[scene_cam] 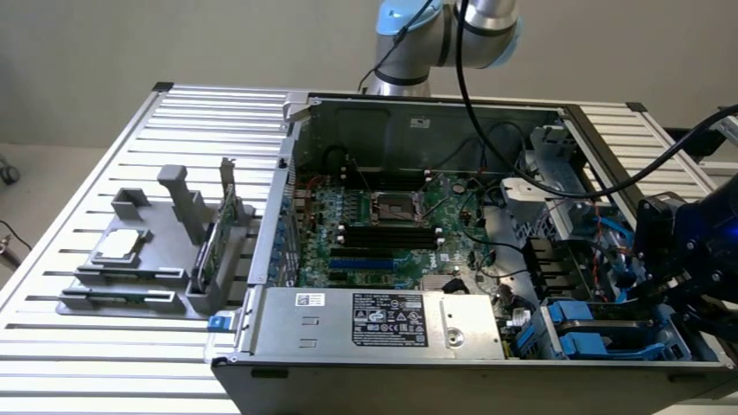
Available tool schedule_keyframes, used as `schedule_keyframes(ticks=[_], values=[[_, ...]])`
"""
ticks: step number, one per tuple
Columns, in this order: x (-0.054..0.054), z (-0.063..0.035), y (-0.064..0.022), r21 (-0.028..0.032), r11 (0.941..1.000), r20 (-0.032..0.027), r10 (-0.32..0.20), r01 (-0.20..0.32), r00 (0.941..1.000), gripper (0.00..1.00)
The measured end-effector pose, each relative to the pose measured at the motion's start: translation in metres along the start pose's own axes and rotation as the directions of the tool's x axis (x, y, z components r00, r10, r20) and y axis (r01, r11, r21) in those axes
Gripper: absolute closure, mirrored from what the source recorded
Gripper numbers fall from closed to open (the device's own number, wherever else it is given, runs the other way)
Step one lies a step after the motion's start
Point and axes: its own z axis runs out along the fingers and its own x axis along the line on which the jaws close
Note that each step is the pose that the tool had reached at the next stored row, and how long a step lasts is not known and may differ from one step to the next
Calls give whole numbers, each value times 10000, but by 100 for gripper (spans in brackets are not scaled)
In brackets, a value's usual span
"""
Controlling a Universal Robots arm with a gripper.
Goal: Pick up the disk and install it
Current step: 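Insert the first disk wire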
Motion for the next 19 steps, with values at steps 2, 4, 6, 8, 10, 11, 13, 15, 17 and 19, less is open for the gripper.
schedule_keyframes(ticks=[2, 4, 6, 8, 10, 11, 13, 15, 17, 19], values=[[0, 0, 0, 0, 10000, 0, 0, 0, 10000, 84], [0, 0, 0, 0, 10000, -1, 0, 0, 10000, 84], [0, -1, 0, -1, 10000, -3, 0, 0, 10000, 84], [1, -9, 0, 0, 10000, -3, -1, 1, 10000, 84], [9, -42, -2, 9, 10000, -5, 2, -2, 10000, 84], [14, -66, -2, 15, 10000, -8, 3, -3, 10000, 84], [27, -120, -12, 37, 10000, -12, 9, -8, 10000, 84], [44, -151, -47, 87, 10000, -27, 18, -18, 10000, 84], [60, -161, -98, 162, 9999, -46, 33, -32, 10000, 84], [76, -166, -148, 237, 9997, -65, 49, -47, 10000, 84]])
